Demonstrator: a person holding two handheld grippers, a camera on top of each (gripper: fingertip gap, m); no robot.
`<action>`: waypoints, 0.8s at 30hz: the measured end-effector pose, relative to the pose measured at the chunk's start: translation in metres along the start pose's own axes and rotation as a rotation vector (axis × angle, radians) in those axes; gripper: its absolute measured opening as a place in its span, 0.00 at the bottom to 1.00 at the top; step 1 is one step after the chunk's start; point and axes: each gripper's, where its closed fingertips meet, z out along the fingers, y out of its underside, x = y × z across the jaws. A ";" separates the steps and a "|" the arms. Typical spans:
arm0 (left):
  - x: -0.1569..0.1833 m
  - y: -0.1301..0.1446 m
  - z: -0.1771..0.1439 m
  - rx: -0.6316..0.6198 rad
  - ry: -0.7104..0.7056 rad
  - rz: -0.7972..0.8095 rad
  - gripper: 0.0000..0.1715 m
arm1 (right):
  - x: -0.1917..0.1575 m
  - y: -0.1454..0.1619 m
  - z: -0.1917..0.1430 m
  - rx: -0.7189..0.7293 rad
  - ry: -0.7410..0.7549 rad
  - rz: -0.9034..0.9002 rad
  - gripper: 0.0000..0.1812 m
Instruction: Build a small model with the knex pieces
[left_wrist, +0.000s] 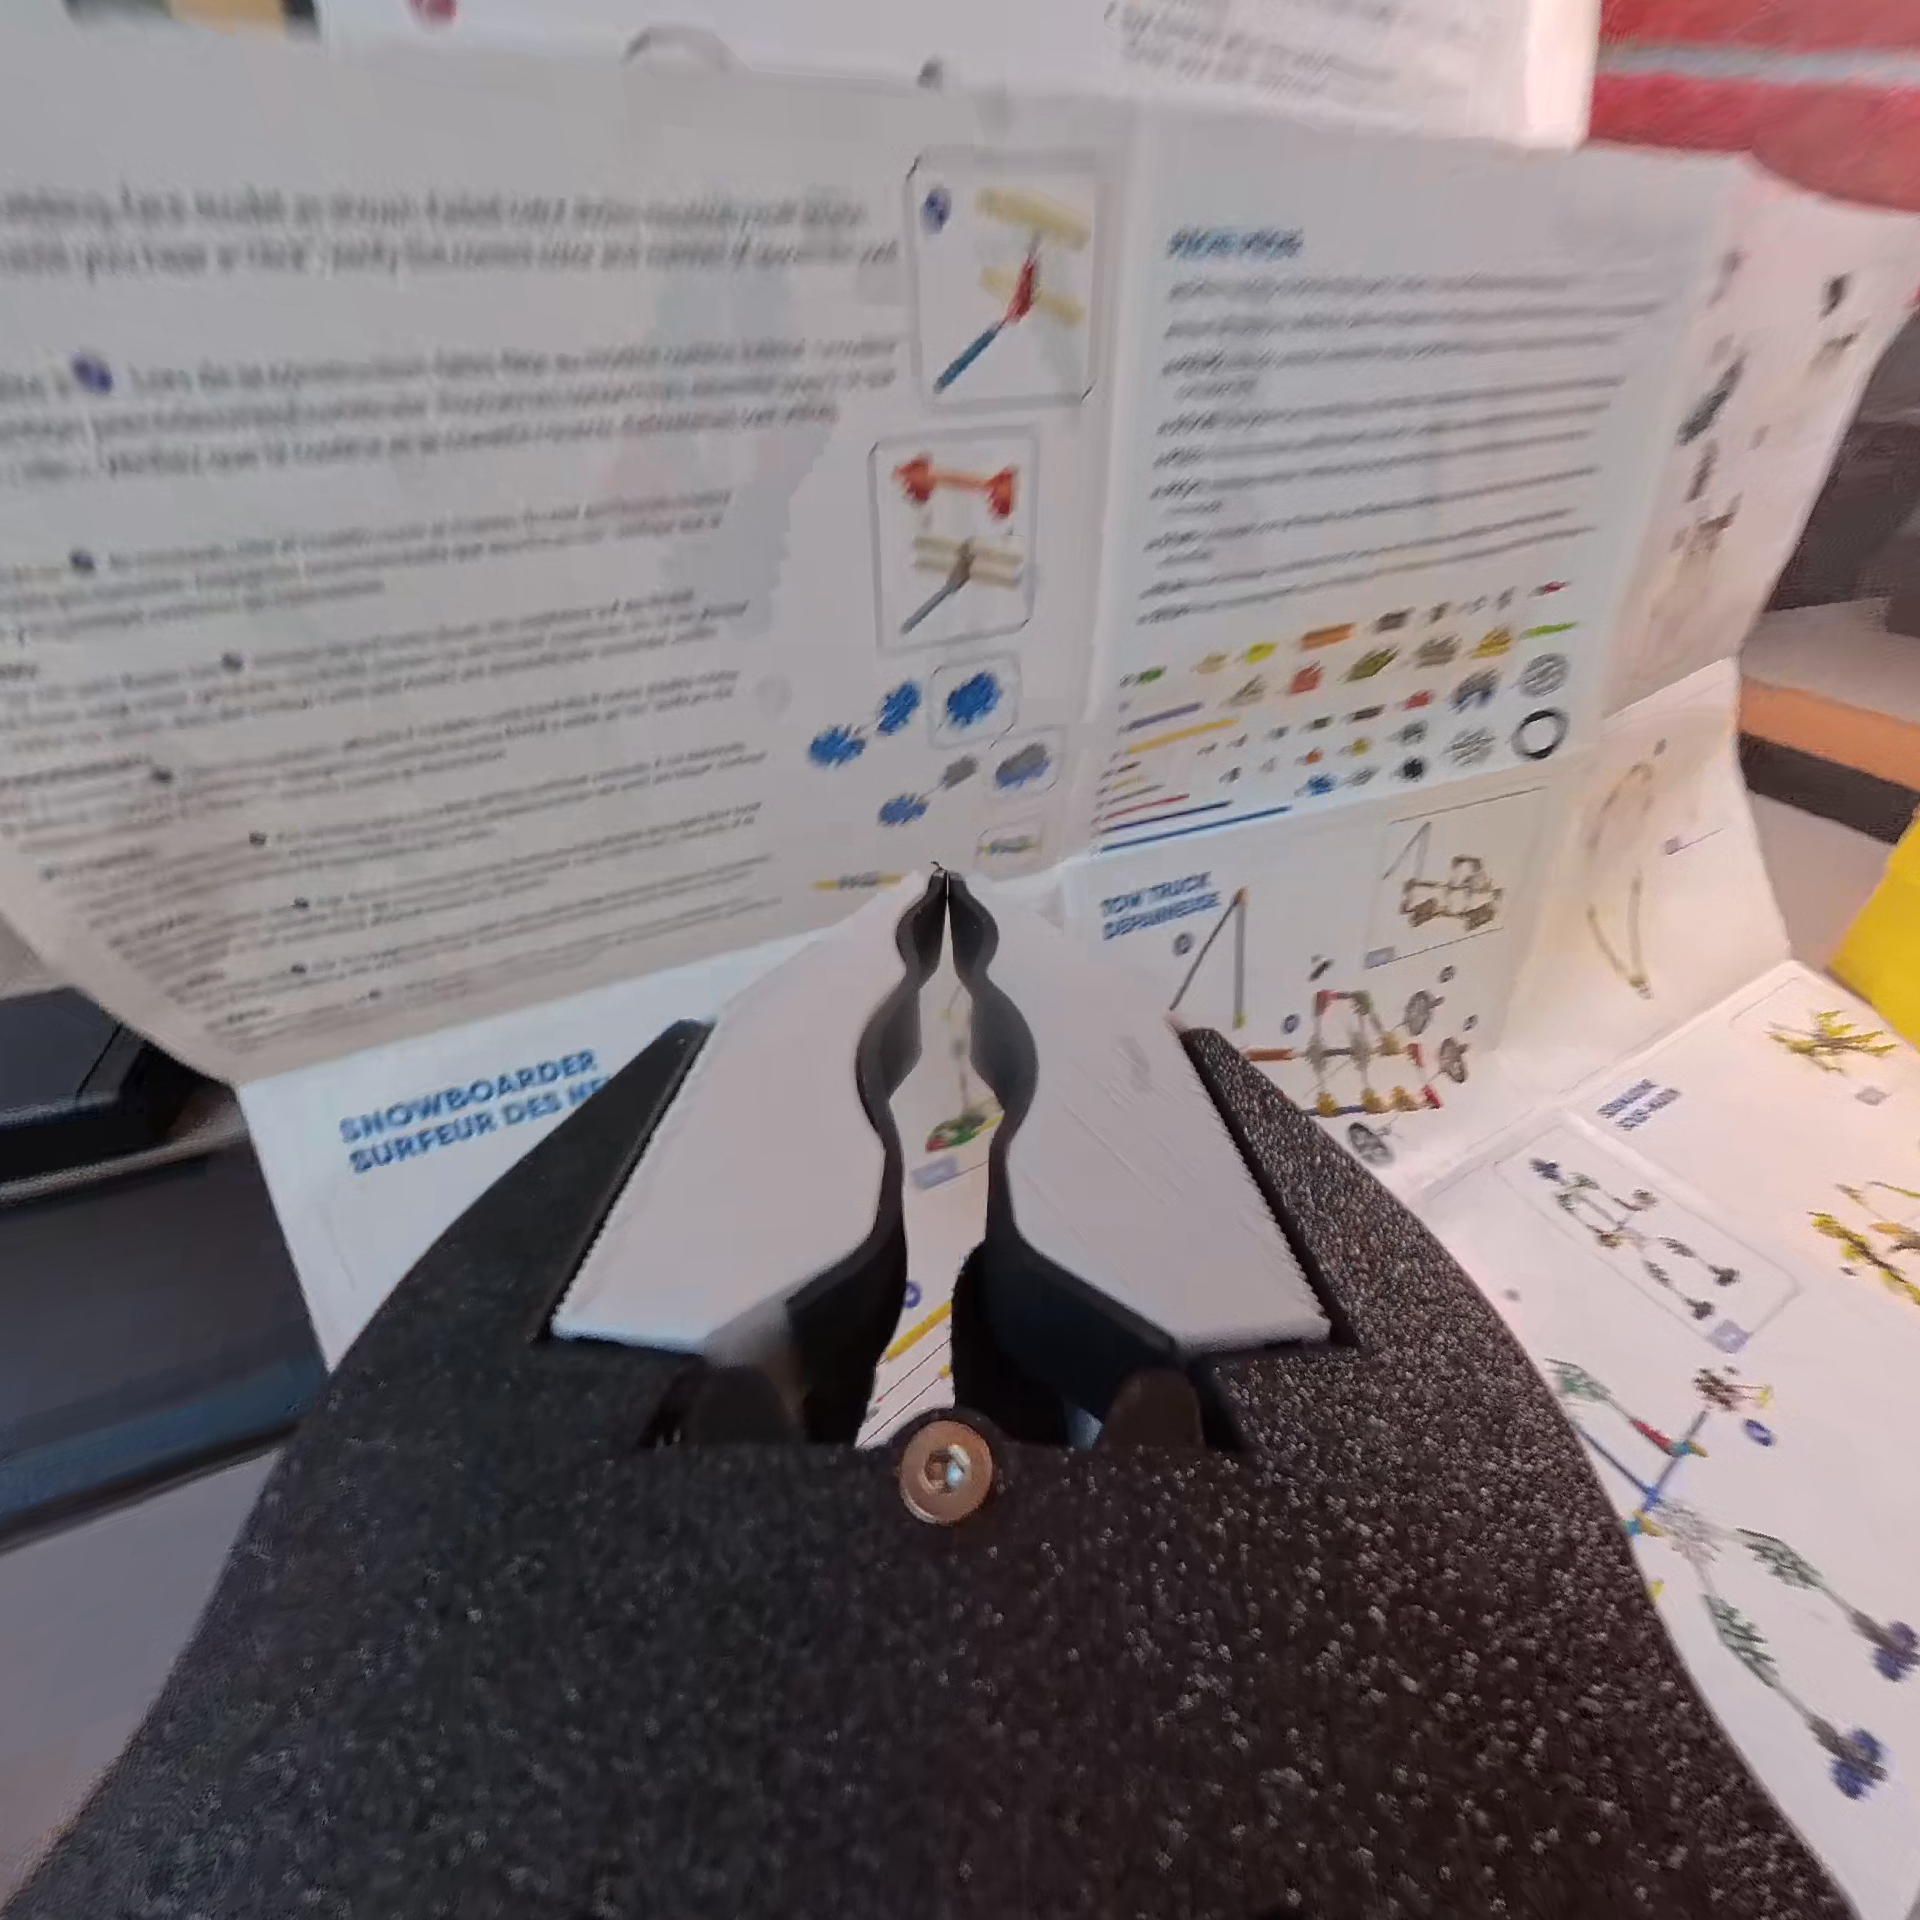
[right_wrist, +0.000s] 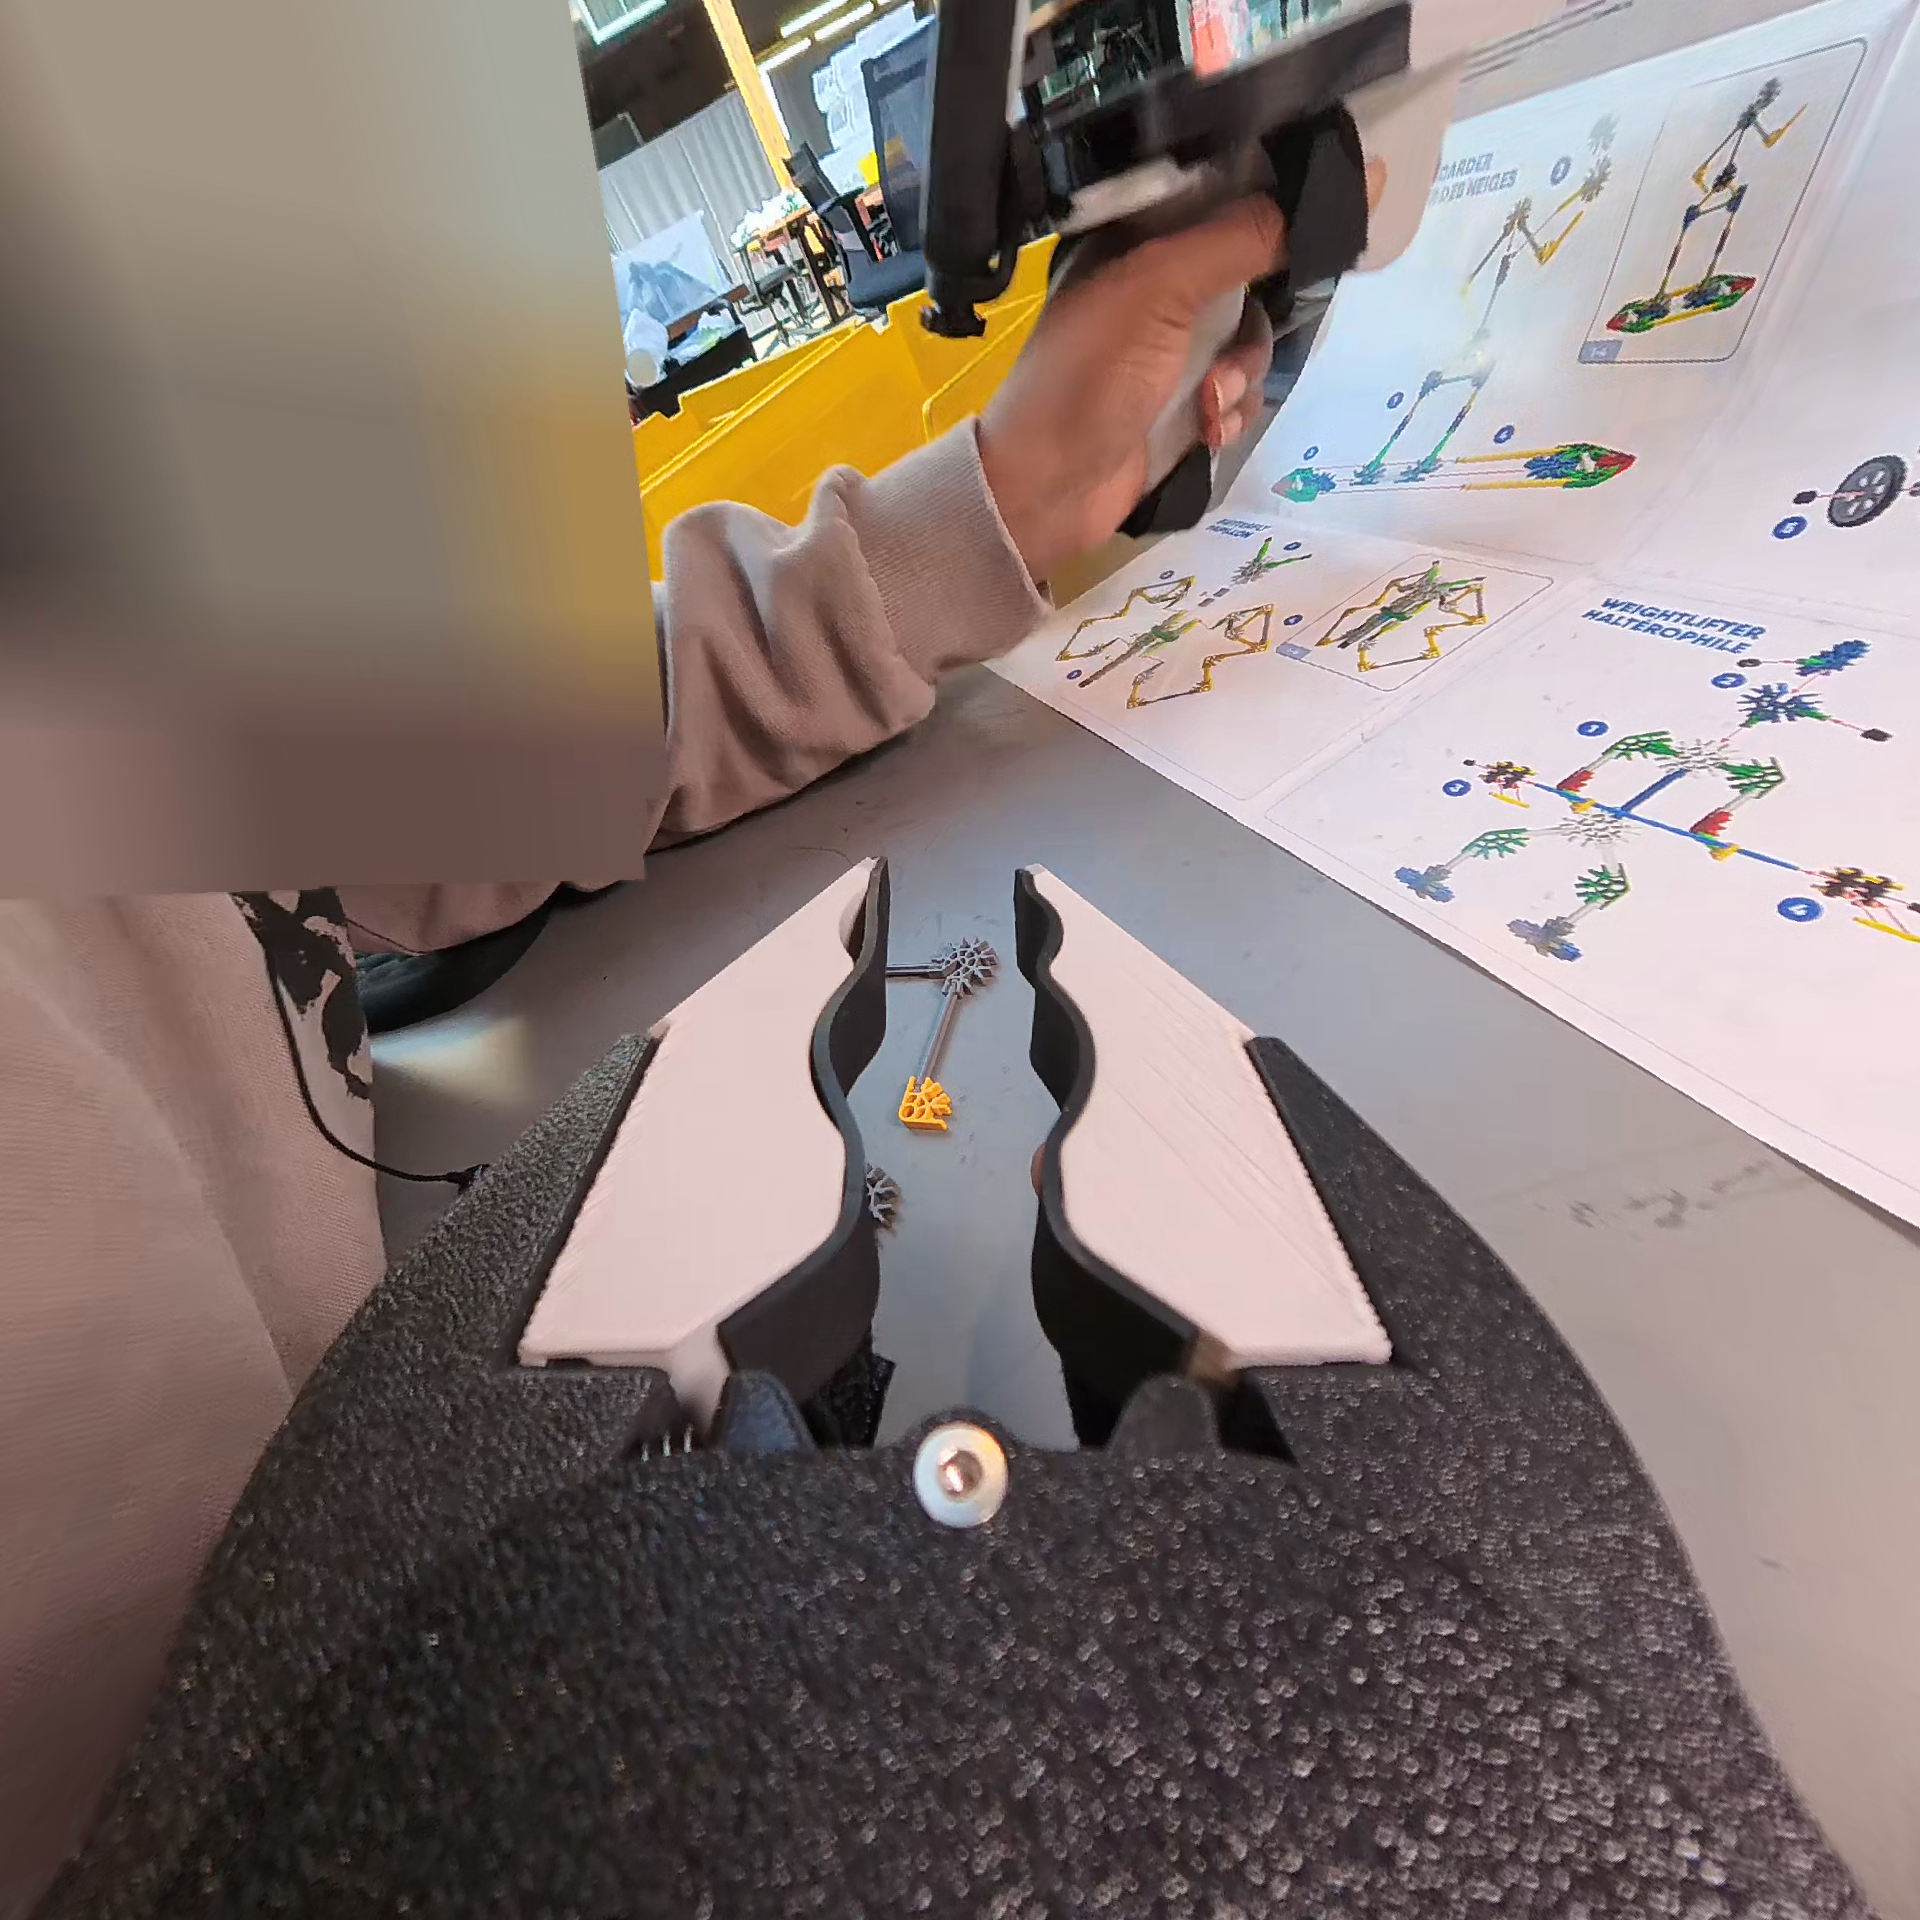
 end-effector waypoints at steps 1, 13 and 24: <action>0.012 -0.014 -0.004 0.026 0.043 0.003 0.01 | 0.000 0.000 0.000 -0.003 0.003 -0.001 0.12; 0.175 0.057 -0.195 -0.386 0.778 0.226 0.09 | -0.014 0.040 0.006 -0.248 0.067 -0.235 0.13; 0.200 0.161 -0.277 -0.668 0.869 0.425 0.05 | -0.059 0.093 0.012 -0.530 -0.041 -0.492 0.13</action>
